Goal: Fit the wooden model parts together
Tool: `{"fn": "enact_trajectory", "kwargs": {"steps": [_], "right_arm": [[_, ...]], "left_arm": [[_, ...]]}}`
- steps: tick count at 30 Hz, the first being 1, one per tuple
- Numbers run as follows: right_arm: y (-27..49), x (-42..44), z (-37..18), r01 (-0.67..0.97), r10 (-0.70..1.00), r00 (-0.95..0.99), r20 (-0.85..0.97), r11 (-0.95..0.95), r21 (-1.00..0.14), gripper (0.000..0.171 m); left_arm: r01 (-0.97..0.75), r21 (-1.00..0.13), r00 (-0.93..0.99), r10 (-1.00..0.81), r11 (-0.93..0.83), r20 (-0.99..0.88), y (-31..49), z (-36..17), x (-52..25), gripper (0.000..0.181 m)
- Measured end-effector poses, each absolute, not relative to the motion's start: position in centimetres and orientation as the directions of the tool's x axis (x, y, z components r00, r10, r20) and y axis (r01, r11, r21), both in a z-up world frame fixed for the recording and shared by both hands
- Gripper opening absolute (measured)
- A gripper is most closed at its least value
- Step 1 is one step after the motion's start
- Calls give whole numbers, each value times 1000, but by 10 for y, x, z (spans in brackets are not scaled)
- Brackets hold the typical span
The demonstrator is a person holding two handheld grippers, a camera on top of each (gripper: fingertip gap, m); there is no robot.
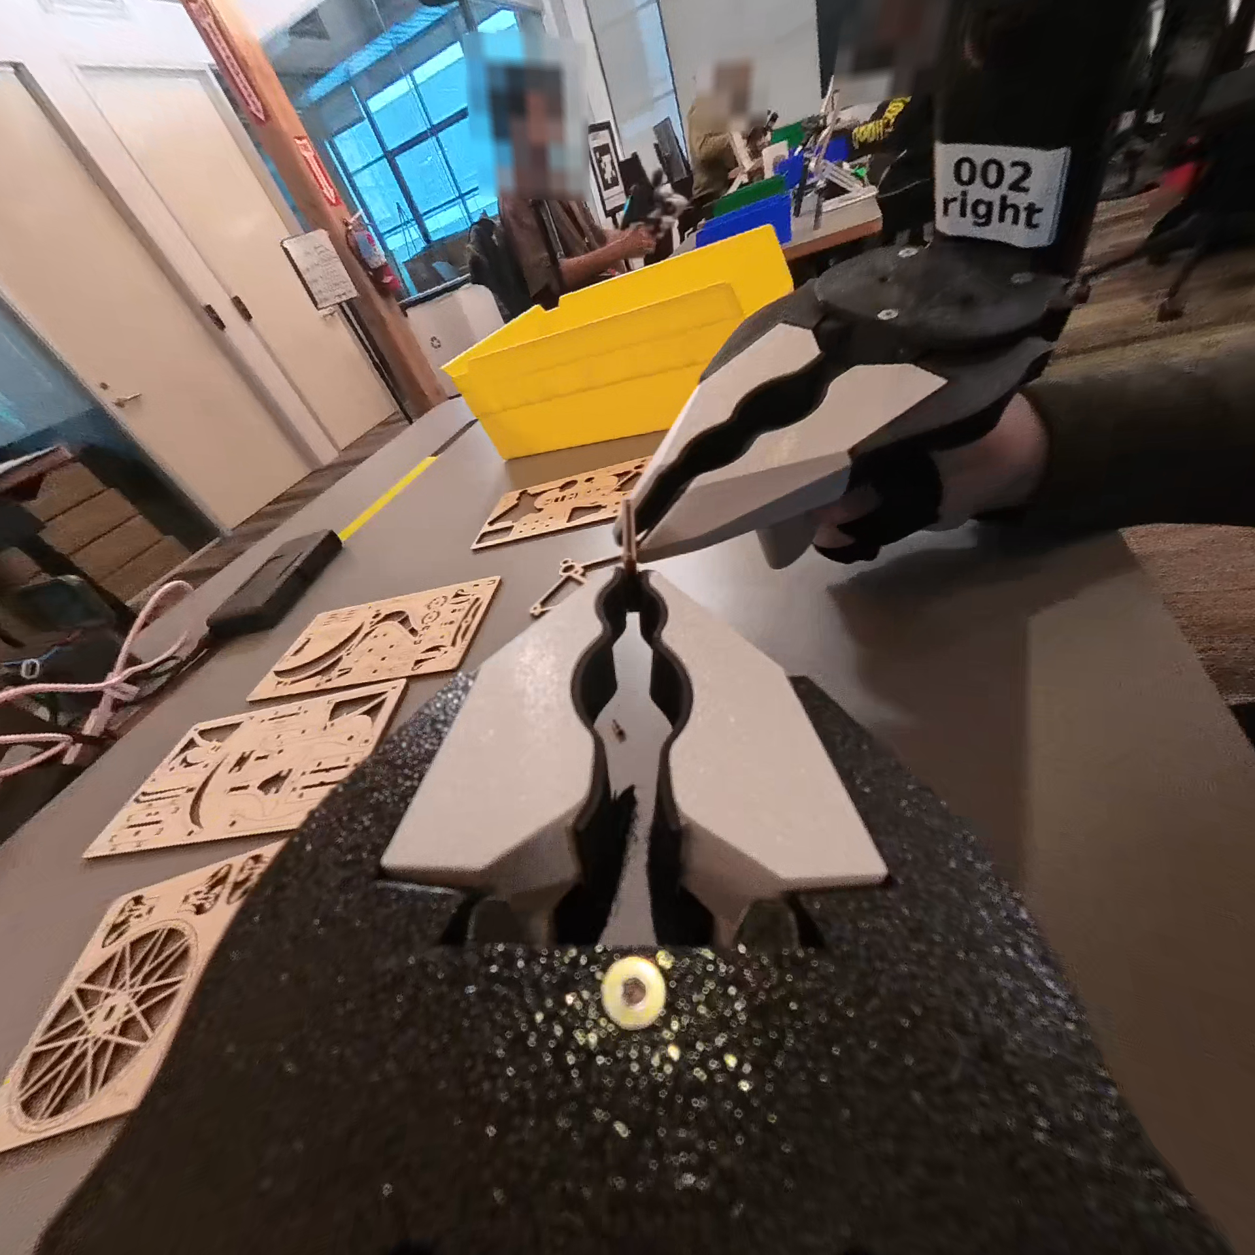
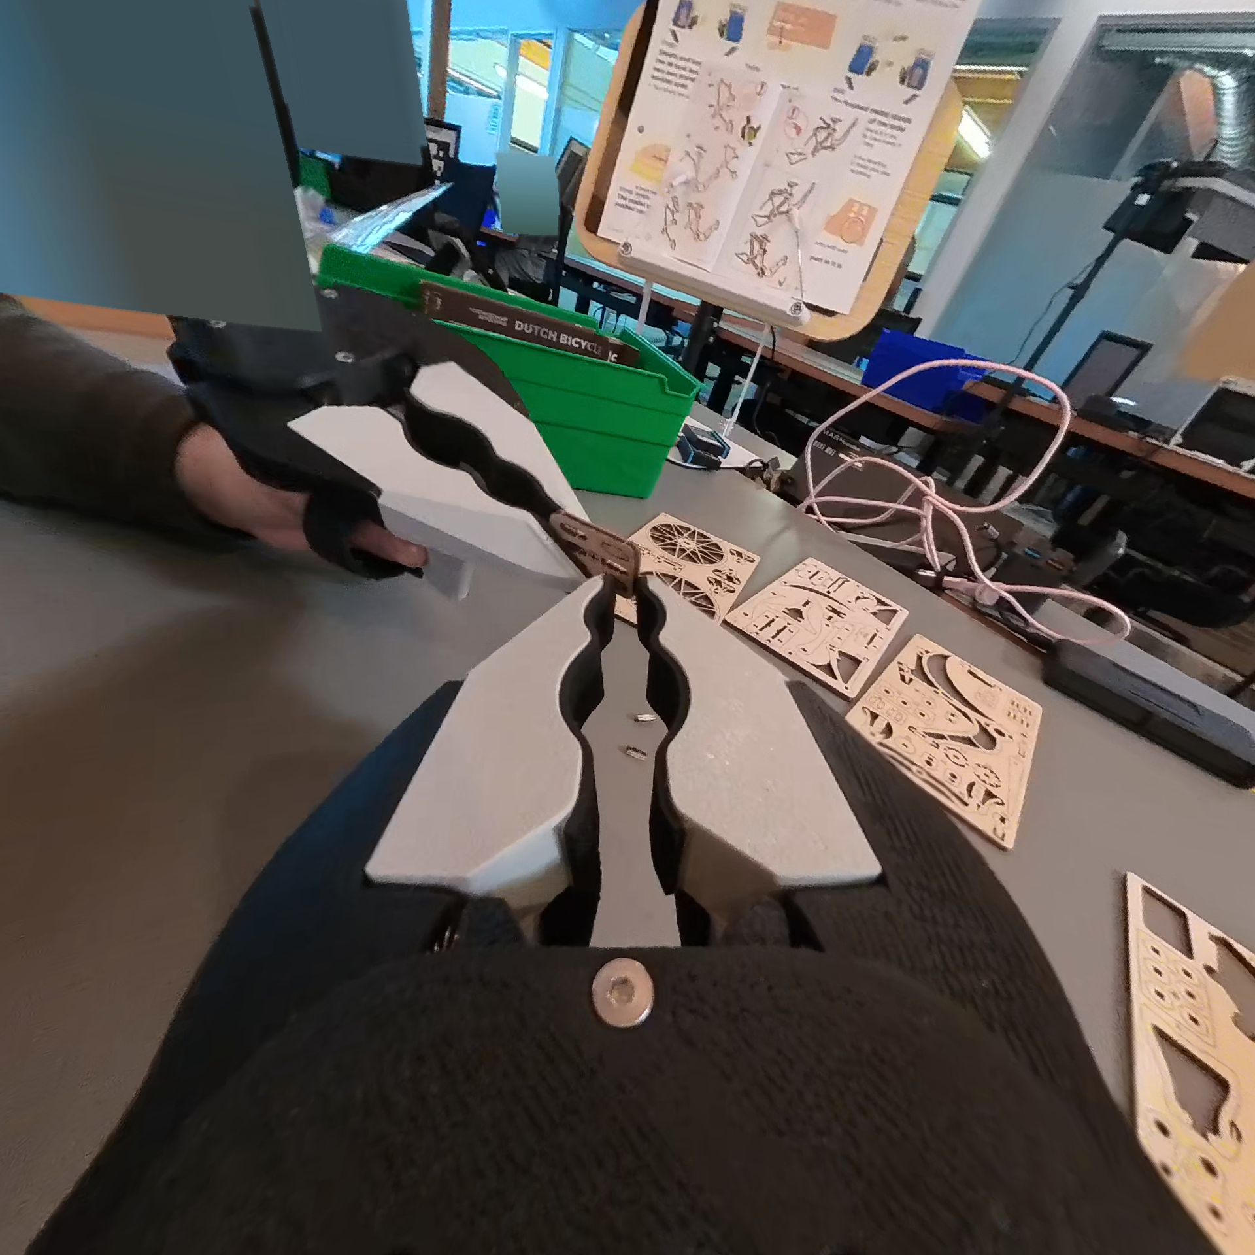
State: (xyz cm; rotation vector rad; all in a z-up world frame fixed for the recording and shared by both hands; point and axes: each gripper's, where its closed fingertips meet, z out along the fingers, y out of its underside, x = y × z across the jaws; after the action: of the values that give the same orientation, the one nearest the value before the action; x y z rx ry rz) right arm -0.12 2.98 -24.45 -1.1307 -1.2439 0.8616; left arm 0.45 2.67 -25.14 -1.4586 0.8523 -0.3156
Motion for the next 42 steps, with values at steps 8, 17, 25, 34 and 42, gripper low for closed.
{"fn": "enact_trajectory", "kwargs": {"steps": [8, 17, 25, 34, 42], "right_arm": [[23, 2, -222, -140, 994, -27, -105, -108, -984, 4], [13, 5, -206, -227, 978, -132, -159, -186, -956, 3], [14, 7, -207, -223, 989, -99, -111, -131, -966, 3], [14, 6, -208, -216, 981, -124, -147, -171, -961, 8], [8, 8, -204, -232, 975, -168, -147, -184, -955, 3]], "left_arm": [[69, -997, 653, -757, 47, 9, 22, -230, 9, 1], [287, -957, 521, -831, -45, 196, 12, -215, 12, 0], [300, -954, 517, -835, -28, 187, 10, -210, 11, 0], [264, -965, 547, -824, -1, 151, 11, -214, 13, 0], [234, -971, 563, -820, 39, 103, 7, -212, 15, 0]]}}
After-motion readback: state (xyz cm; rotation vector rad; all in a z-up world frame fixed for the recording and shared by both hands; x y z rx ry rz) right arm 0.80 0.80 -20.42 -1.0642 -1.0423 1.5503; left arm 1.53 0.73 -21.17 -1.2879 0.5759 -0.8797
